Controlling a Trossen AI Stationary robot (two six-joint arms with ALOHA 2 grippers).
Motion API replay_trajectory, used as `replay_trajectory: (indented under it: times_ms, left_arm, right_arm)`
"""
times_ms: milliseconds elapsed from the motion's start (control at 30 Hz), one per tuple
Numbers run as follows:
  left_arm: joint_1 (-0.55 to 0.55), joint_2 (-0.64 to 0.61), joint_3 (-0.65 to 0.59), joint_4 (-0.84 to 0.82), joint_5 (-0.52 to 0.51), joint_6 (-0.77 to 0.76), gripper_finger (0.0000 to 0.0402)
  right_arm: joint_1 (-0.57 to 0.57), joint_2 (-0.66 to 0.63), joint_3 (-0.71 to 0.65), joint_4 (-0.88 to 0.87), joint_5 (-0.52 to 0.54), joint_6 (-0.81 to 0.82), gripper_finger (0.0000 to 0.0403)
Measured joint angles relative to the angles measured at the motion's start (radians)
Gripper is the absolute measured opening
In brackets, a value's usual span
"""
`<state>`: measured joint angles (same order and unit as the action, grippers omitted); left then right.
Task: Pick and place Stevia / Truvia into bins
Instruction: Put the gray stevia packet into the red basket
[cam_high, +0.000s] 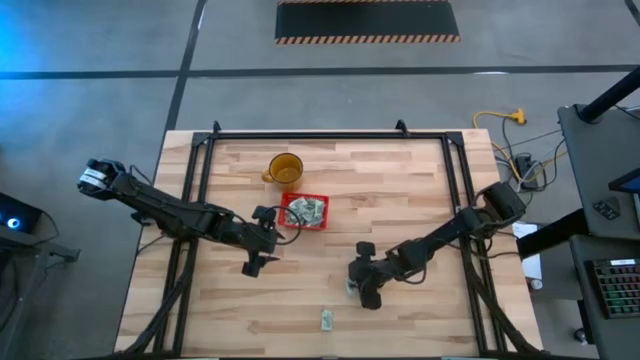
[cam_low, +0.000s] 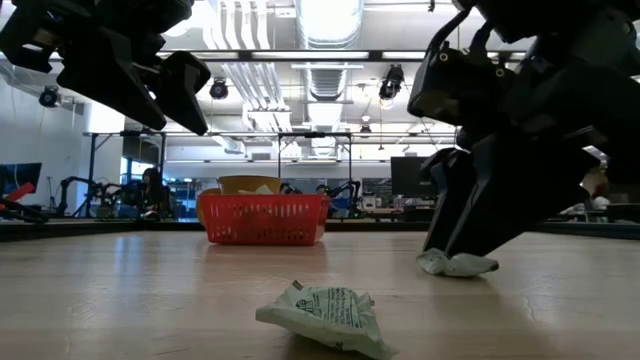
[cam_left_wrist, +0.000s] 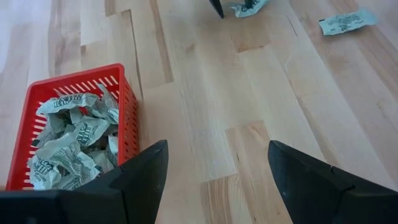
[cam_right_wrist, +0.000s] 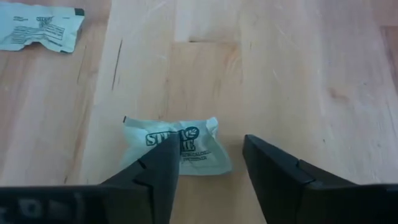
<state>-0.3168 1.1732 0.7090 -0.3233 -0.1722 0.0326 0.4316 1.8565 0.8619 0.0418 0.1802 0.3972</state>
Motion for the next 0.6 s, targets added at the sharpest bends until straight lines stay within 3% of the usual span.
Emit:
replay_trajectory:
  times_ms: [267, 600]
  left_arm:
    - [0.000, 0.000, 0.000, 0.000, 0.000, 0.000, 0.0259]
    - [0.000, 0.000, 0.000, 0.000, 0.000, 0.000, 0.0259]
  right_arm:
    - [-0.001, -0.008, -0.001, -0.005, -0.005, -0.003, 0.0163]
    - [-0.003, -0.032, -0.004, -0.015, -0.005, -0.061, 0.0085]
